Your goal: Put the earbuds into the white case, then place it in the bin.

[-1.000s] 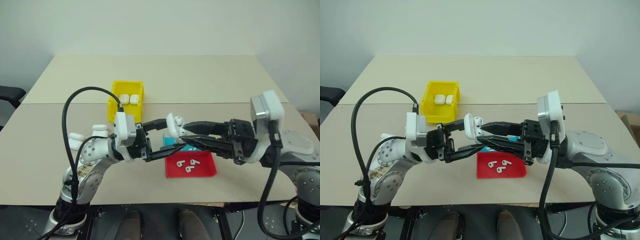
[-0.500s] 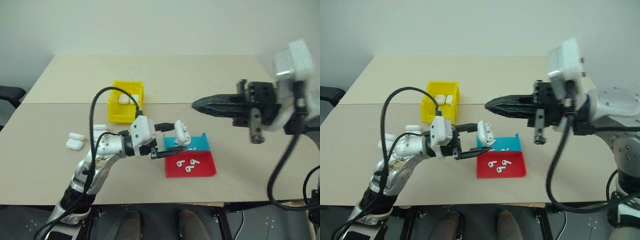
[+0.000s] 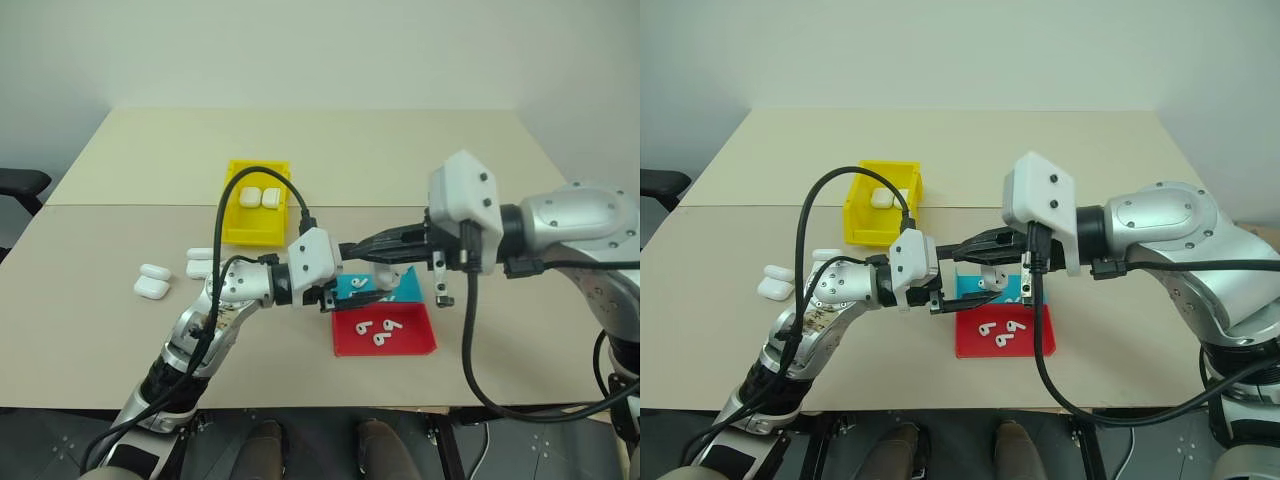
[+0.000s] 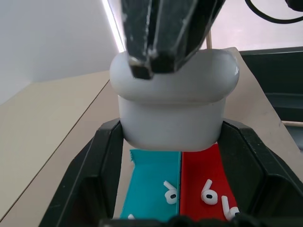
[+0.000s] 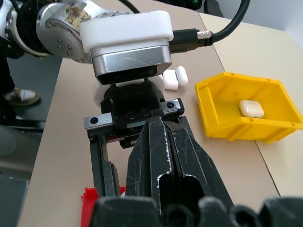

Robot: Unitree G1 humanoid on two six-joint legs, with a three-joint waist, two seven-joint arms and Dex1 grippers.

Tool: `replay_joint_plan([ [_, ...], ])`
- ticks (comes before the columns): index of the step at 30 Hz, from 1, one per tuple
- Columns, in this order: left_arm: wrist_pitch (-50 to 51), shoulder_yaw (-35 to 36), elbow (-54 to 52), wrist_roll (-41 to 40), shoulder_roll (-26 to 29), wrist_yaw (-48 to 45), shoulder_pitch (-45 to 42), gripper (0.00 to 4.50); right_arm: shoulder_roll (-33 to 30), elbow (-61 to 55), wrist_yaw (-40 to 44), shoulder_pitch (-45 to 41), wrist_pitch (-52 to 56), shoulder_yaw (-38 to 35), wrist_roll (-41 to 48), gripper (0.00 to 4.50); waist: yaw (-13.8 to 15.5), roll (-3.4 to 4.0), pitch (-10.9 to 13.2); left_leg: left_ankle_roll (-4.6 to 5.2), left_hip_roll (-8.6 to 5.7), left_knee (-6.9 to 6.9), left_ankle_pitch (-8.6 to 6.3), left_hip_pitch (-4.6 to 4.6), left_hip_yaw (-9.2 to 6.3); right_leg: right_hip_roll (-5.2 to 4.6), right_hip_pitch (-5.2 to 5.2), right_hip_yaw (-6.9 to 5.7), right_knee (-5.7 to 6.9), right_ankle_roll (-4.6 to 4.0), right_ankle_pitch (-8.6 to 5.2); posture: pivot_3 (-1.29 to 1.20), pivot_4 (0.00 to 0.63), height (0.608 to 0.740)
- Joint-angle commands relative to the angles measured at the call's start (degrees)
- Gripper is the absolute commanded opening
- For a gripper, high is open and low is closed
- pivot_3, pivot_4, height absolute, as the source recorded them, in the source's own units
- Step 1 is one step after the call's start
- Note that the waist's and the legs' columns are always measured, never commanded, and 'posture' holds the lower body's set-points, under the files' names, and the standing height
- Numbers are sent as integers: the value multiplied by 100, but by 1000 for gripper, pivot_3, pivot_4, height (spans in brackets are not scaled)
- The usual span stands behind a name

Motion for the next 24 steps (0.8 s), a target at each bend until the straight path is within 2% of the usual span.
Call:
replay_joint_plan([
  [1, -174, 106, -114, -64, -112, 49, -15, 2734, -177, -147, 159, 77, -254, 77, -459, 27, 1, 0, 0, 0, 0, 1, 0, -1, 0, 0, 0, 0, 1, 0, 0, 0, 150, 740],
  [8, -487, 383, -98, -326, -287, -11, 199, 2734, -405, -121, 342, 358, -485, -3, -914, 27, 0, 0, 0, 0, -1, 3, 0, 0, 0, -1, 0, -1, 2, 0, 0, 0, 150, 740],
  [16, -752, 689, 144, -230, -617, 468, 400, 2734, 268, 84, -53, 201, -268, -1505, 441, 27, 3, 0, 0, 0, 0, 8, 0, 10, -3, 0, 10, 0, 8, -1, 2, 0, 150, 740],
  [21, -221, 1215, 930, 640, -1144, 2378, -672, 2734, 450, 143, -828, 768, 103, -2583, 1098, 27, 108, -2, 1, 0, -3, 25, 0, -4, -15, -2, 16, -11, 5, 6, 9, 0, 150, 740],
  [24, 283, 1829, 1580, 1043, -1415, 3843, -1355, 2734, 445, 28, -1022, 1300, 155, -2785, 1162, 27, 132, -3, 1, 2, -6, 49, -1, -15, -21, -3, 19, -14, 5, 15, 18, 0, 150, 740],
])
